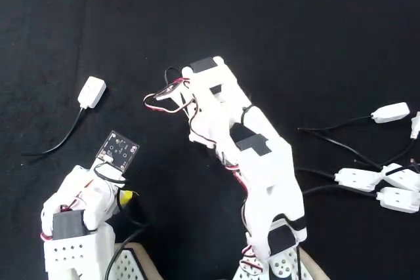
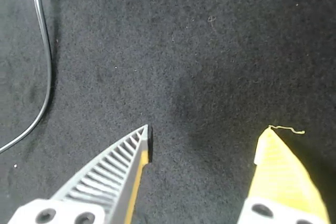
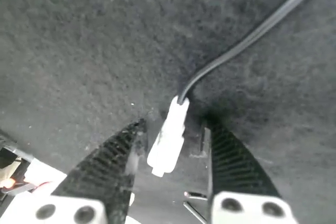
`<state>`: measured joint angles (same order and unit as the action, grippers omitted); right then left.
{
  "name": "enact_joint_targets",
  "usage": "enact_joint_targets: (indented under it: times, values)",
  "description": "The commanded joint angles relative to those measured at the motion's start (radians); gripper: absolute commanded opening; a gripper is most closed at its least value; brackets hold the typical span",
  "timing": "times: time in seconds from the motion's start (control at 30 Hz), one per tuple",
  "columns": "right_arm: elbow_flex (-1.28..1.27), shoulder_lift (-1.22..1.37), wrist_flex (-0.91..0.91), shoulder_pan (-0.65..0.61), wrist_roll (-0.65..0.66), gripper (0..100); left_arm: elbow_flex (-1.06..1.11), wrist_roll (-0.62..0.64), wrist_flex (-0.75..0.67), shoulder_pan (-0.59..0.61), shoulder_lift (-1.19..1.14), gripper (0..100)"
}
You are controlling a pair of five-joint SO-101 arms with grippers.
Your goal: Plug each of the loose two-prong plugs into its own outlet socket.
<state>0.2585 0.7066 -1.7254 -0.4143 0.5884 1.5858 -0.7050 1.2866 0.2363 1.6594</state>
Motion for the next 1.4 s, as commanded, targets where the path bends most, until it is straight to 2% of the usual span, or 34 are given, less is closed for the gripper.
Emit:
enact_joint_targets:
  times: [0.0,0.2,0.77,0.87,1.03,1.17,1.27,1.37]
  values:
    - [0.03,0.008,-0.034,-0.002,0.006,14.9,-0.001,-0.008,0.023,0.004,0.002,32]
    - [0.027,0.01,-0.034,0.026,0.006,8.7,-0.001,-0.008,0.023,0.004,0.002,32]
    - [-0.041,0.01,-0.031,0.031,0.014,8.2,0.004,-0.008,0.023,0.004,0.002,32]
    - [-0.039,0.004,-0.025,0.035,0.014,0.9,0.004,-0.008,0.023,0.004,0.002,32]
    - [-0.038,-0.004,-0.011,0.031,-0.02,1.1,0.002,-0.006,0.017,0.01,0.002,32]
    - [-0.085,-0.124,0.074,0.06,-0.094,1.1,-0.007,0.002,0.015,0.013,0.002,32]
    - [-0.211,-0.302,0.158,0.077,-0.106,1.1,-0.047,0.064,-0.009,0.027,0.002,32]
    - [-0.418,-0.539,0.308,0.095,-0.16,1.1,-0.151,0.18,-0.1,0.151,-0.009,32]
